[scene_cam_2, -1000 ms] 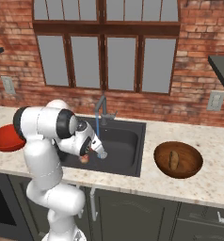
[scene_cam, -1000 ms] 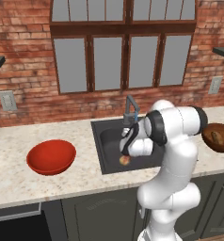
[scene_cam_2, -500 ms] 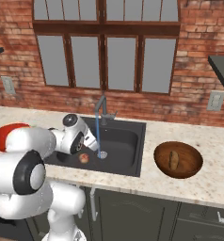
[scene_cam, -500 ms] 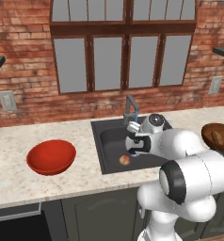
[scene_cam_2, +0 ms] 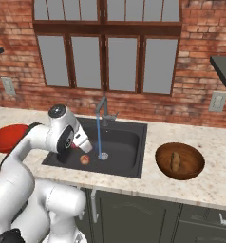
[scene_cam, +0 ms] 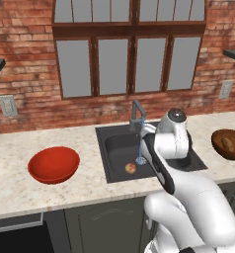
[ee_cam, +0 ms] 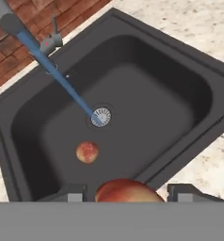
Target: Pick the peachs from the sink and place them in one bowl. Place the potato in the other bowl. Then turn off the sink faucet.
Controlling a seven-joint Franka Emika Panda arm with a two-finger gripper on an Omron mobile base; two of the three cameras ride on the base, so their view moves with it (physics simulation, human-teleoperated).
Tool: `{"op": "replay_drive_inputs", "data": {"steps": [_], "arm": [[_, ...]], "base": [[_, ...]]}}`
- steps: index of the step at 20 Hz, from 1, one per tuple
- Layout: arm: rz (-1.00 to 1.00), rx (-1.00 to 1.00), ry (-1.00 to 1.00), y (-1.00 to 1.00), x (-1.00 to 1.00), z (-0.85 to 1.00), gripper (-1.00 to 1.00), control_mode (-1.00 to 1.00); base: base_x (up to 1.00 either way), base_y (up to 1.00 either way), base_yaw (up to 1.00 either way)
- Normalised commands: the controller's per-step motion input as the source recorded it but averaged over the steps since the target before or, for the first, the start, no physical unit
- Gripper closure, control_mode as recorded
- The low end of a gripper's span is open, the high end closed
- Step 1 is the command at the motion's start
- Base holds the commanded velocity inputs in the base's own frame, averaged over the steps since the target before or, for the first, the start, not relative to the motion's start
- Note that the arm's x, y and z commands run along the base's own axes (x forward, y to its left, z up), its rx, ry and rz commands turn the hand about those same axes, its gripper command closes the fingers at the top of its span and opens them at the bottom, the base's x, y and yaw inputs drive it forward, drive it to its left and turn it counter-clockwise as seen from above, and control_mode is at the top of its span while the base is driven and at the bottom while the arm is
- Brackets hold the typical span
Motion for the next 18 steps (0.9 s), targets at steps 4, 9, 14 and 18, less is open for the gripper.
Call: {"op": "replay_drive_inputs", "data": {"steps": [4,9,14,18], "arm": [[0.00,0.00,0.37,0.11,-0.50,0.91,1.00,-1.00],[0.00,0.01,0.31,0.48,-0.13,0.55,1.00,-1.00],[0.00,0.03,0.25,0.68,-0.06,0.29,1.00,-1.00],[0.00,0.01,0.18,0.82,-0.14,0.09,1.00,-1.00]], "base": [[0.00,0.00,0.00],[0.00,0.00,0.00],[0.00,0.00,0.00],[0.00,0.00,0.00]]}}
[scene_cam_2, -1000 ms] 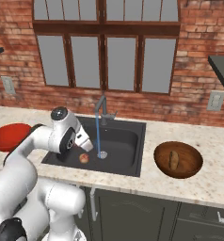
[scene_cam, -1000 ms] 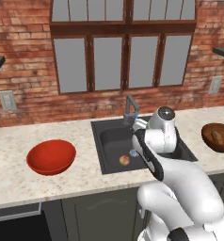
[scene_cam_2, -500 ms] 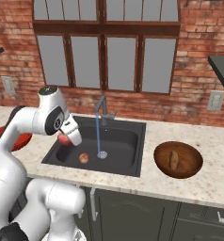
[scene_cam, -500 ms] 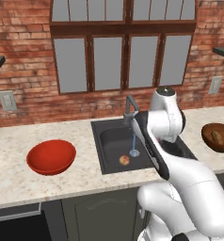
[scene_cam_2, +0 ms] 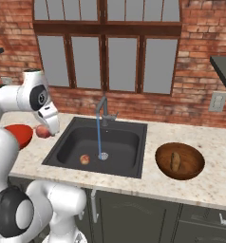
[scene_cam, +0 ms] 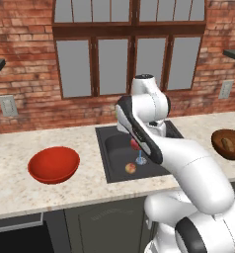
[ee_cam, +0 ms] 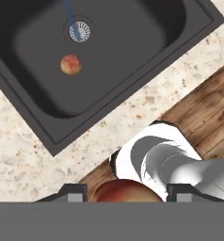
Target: Pick the peachs from the sink and place them in one bowl. Place the potato in the other bowl. Then turn off the sink faucet.
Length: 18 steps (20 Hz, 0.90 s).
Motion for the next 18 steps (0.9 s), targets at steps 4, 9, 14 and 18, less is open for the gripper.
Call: {"op": "replay_drive_inputs", "data": {"steps": [4,9,14,18], "arm": [[0.00,0.00,0.09,0.88,-0.27,0.00,1.00,-1.00],[0.00,0.00,0.01,0.75,-0.33,0.00,1.00,-1.00],[0.00,0.00,-0.05,0.61,-0.24,0.00,1.00,-1.00],[0.03,0.05,-0.08,0.52,-0.01,0.00,1.00,-1.00]], "base": [[0.00,0.00,0.00],[0.00,0.00,0.00],[0.00,0.00,0.00],[0.00,0.00,0.00]]}}
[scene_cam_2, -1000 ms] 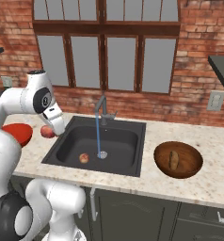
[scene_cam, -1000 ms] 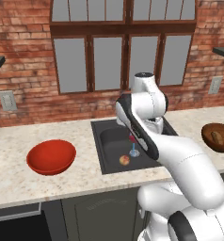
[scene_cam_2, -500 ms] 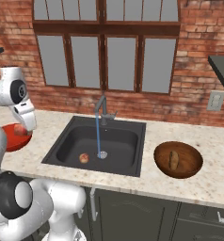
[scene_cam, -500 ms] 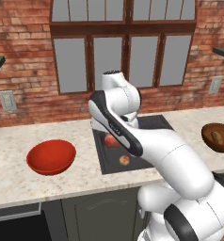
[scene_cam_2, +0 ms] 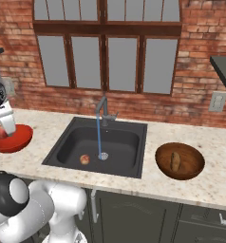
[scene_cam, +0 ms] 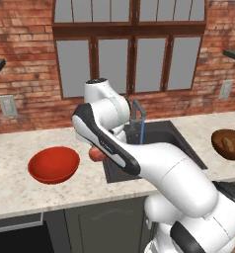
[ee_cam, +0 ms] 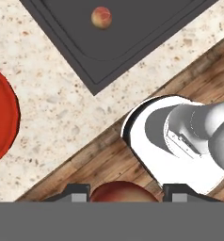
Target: Pick the peachs from the sink and place them in one bowl. Place the potato in the other bowl. Then turn off the sink faucet.
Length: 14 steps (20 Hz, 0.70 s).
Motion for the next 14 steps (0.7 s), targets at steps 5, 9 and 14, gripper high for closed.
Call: {"op": "replay_drive_inputs", "data": {"steps": [5,9,14], "arm": [[0.14,0.10,-0.10,0.30,0.03,-0.07,1.00,-1.00],[0.24,0.12,-0.14,0.12,0.21,-0.23,1.00,-1.00],[0.28,0.12,-0.11,0.08,0.35,-0.33,1.00,-1.00]], "base": [[0.00,0.00,0.00],[0.00,0.00,0.00],[0.00,0.00,0.00]]}}
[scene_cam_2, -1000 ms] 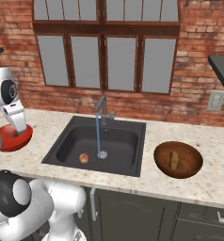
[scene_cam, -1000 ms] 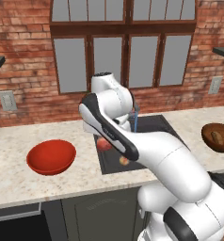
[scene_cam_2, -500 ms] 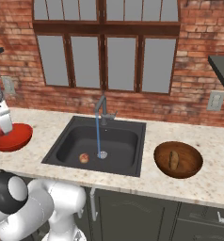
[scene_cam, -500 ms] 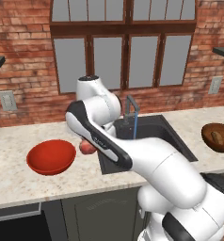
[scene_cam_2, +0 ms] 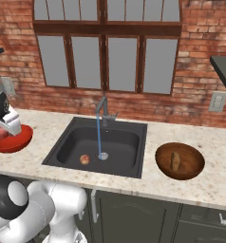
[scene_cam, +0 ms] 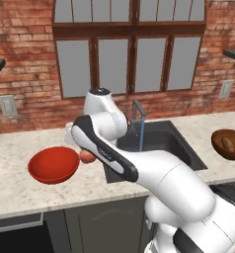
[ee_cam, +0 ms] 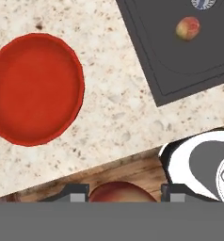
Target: Pick the peachs from the sink and place them in one bowl. Place the potato in the other bowl. Then turn off the sink faucet.
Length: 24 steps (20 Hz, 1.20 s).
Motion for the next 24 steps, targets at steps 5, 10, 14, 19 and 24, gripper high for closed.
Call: {"op": "replay_drive_inputs", "data": {"steps": [5,10,14,19,24], "arm": [[0.29,0.10,-0.07,0.20,0.64,-0.55,1.00,-1.00],[0.21,0.05,-0.02,0.39,0.62,-0.32,1.00,-1.00],[0.02,0.00,0.08,0.52,0.06,0.20,1.00,-1.00],[-0.01,0.00,0.14,0.35,0.02,0.26,1.00,-1.00],[-0.06,-0.06,0.03,0.18,0.16,-0.01,1.00,-1.00]], "base": [[0.00,0.00,0.00],[0.00,0.00,0.00],[0.00,0.00,0.00],[0.00,0.00,0.00],[0.00,0.00,0.00]]}}
